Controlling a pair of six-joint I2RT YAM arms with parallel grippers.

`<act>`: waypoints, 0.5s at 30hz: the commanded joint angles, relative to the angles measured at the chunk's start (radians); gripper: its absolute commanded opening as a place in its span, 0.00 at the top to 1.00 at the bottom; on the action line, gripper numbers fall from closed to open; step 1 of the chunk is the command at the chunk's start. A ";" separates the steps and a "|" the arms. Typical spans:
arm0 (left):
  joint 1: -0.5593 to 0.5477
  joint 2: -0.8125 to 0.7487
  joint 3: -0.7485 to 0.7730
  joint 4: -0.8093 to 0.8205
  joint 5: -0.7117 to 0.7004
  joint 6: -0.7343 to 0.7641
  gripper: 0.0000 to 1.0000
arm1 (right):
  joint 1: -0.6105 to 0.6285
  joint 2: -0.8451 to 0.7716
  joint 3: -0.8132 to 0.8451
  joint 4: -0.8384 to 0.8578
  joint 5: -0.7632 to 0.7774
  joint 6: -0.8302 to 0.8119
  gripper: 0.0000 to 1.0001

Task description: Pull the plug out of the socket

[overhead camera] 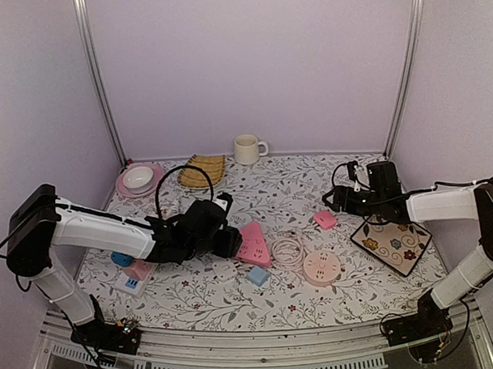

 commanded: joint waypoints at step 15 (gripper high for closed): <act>-0.028 -0.204 -0.122 0.323 0.054 0.061 0.61 | 0.410 0.157 0.110 0.202 -0.139 0.144 0.11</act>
